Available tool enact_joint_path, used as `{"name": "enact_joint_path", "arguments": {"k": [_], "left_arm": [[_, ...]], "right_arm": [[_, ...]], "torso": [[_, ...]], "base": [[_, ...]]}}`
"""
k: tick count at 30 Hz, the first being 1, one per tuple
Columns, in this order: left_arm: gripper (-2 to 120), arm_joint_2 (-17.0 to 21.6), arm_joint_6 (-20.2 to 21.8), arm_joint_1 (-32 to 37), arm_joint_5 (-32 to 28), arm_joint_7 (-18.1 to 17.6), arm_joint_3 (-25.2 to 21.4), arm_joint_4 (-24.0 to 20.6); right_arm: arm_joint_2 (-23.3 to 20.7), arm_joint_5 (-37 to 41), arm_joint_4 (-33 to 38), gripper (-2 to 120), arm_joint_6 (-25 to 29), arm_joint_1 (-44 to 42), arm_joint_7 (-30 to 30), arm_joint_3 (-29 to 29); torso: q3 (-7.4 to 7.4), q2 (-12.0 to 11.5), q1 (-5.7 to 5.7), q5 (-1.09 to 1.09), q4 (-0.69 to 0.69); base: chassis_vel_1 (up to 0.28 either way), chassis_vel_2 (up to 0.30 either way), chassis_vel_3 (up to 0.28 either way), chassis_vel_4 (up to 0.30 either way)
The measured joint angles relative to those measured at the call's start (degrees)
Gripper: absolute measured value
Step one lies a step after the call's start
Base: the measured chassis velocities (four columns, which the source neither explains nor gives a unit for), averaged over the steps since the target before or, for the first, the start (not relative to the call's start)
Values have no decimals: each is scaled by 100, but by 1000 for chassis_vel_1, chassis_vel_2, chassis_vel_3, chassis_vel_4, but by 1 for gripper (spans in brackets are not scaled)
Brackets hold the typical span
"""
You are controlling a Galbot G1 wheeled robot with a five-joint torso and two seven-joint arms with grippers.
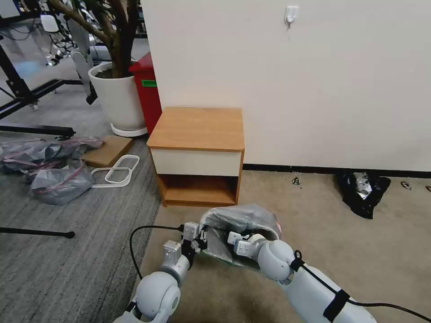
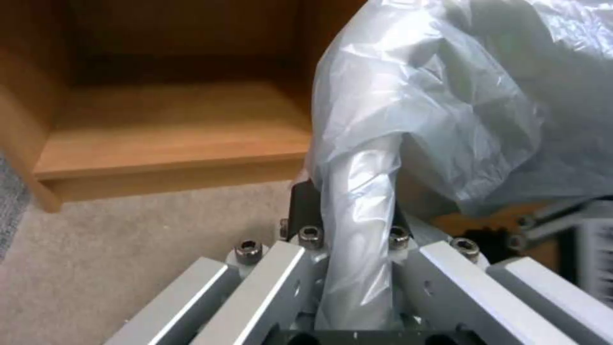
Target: Pick up the garbage bag from the table and place it over the trash can.
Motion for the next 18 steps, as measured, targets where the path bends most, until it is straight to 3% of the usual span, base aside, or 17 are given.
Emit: {"name": "enact_joint_path", "arguments": {"k": [10, 14, 18], "left_arm": [[2, 9, 84, -128, -320, -230, -3, 72], [2, 57, 204, -204, -665, -432, -15, 96], [2, 88, 323, -213, -956, -611, -11, 54]], "right_arm": [[-704, 615, 1005, 0, 6, -240, 11, 129], [-1307, 1252, 1895, 0, 66, -650, 116, 562], [-1632, 1659, 2411, 0, 113, -958, 260, 971]], "torso": [[0, 1, 0, 0, 0], [0, 1, 0, 2, 0], [0, 1, 0, 1, 0]], "base": [[0, 0, 0, 0], [0, 0, 0, 0], [0, 0, 0, 0]]}}
